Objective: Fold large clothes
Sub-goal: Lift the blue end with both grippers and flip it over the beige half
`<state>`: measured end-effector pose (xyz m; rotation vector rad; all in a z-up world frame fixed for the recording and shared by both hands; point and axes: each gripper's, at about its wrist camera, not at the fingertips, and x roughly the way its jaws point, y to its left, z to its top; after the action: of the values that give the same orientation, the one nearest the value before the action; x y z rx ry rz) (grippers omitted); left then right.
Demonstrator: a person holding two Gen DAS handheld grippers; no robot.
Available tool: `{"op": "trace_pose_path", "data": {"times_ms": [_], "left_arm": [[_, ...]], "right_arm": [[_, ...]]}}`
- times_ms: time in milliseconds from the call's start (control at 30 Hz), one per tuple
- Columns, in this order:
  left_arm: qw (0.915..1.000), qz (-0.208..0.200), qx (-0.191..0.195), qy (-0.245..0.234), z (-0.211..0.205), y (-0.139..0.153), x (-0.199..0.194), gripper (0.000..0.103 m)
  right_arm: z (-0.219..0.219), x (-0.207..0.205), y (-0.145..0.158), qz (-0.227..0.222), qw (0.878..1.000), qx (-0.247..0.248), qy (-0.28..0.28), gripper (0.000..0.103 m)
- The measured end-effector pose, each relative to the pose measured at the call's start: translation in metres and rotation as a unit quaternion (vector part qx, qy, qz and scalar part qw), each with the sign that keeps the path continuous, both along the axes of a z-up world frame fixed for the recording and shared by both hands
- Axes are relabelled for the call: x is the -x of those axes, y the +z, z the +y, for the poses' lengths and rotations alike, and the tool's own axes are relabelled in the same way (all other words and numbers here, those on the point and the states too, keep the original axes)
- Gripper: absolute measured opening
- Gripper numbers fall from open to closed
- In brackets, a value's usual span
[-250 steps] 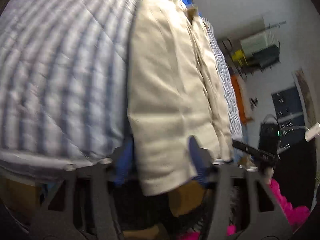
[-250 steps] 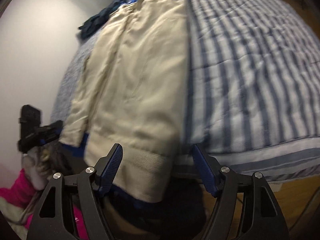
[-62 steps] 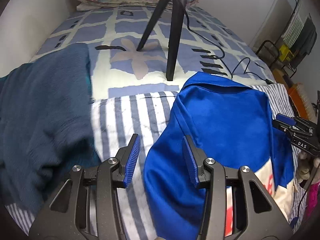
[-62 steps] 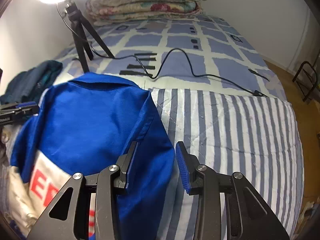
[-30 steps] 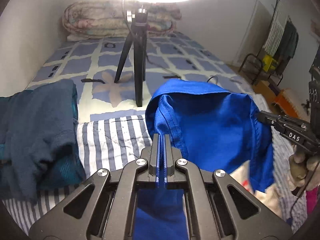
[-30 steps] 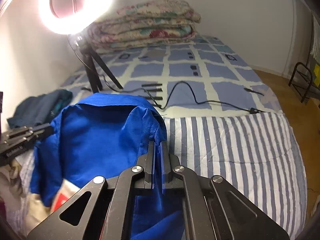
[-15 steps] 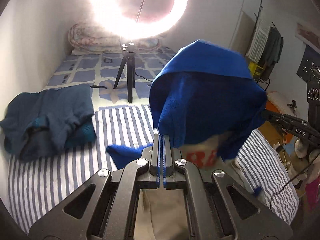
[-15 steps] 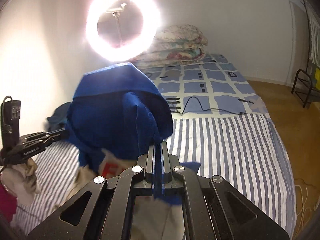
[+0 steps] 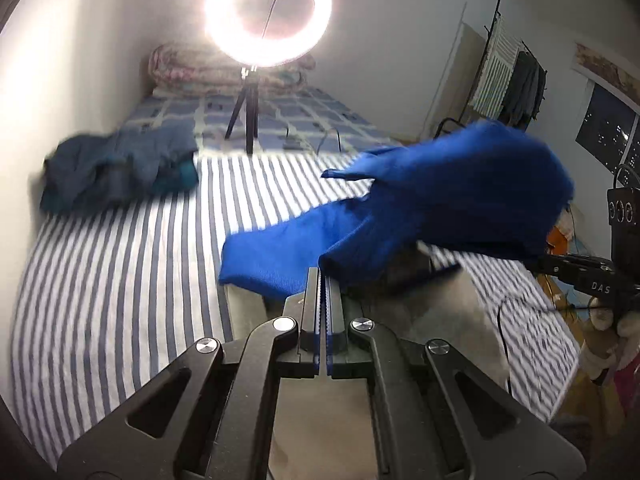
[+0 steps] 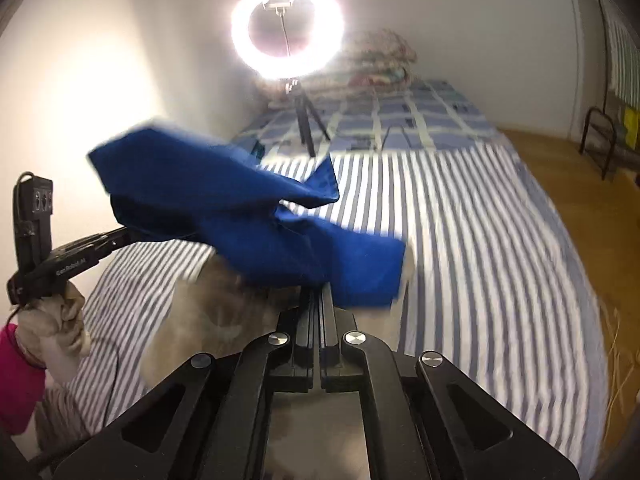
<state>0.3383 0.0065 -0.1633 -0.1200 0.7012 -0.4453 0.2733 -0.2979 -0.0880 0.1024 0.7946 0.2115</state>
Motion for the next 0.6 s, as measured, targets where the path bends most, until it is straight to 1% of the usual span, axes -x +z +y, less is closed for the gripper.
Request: {"op": "trace_pose_path", "data": {"times_ms": [67, 167, 233, 300, 333, 367, 400, 467, 500, 533, 600], "left_arm": [[0.9999, 0.015, 0.002, 0.003, 0.005, -0.017, 0.018, 0.000], [0.9987, 0.049, -0.012, -0.003, 0.006, -0.045, 0.036, 0.000], [0.9981, 0.061, -0.008, -0.004, 0.011, -0.054, 0.047, 0.000], [0.9978, 0.067, -0.002, 0.004, 0.019, -0.055, 0.053, 0.000], [0.9976, 0.068, 0.006, 0.010, 0.024, -0.055, 0.055, 0.000], [0.9970, 0.074, 0.019, 0.015, 0.029, -0.054, 0.053, 0.000], [0.9955, 0.084, 0.039, 0.020, 0.037, -0.053, 0.050, 0.000], [0.9900, 0.110, 0.084, 0.031, 0.049, -0.051, 0.038, 0.002], [0.9868, 0.119, 0.103, 0.039, 0.054, -0.051, 0.031, 0.014], [0.9837, 0.126, 0.121, 0.044, 0.058, -0.051, 0.026, 0.033], [0.9747, 0.145, 0.165, 0.042, 0.061, -0.053, 0.011, 0.052]], "right_arm": [[0.002, 0.022, -0.012, 0.012, 1.000, -0.001, 0.002, 0.000], [0.008, 0.043, -0.030, 0.039, 0.999, 0.016, 0.009, 0.000], [0.007, 0.054, -0.035, 0.048, 0.999, 0.024, 0.005, 0.000], [0.002, 0.063, -0.035, 0.056, 0.998, 0.007, 0.004, 0.001], [-0.002, 0.067, -0.034, 0.057, 0.998, -0.001, 0.000, 0.004], [-0.006, 0.069, -0.031, 0.055, 0.998, -0.007, -0.008, 0.013], [-0.010, 0.073, -0.030, 0.054, 0.998, -0.014, -0.015, 0.029], [-0.020, 0.076, -0.028, 0.056, 0.997, -0.046, -0.030, 0.045], [-0.029, 0.074, -0.027, 0.055, 0.995, -0.071, -0.043, 0.045], [-0.037, 0.069, -0.029, 0.057, 0.992, -0.097, -0.052, 0.045], [-0.049, 0.063, -0.034, 0.060, 0.987, -0.134, -0.068, 0.045]]}}
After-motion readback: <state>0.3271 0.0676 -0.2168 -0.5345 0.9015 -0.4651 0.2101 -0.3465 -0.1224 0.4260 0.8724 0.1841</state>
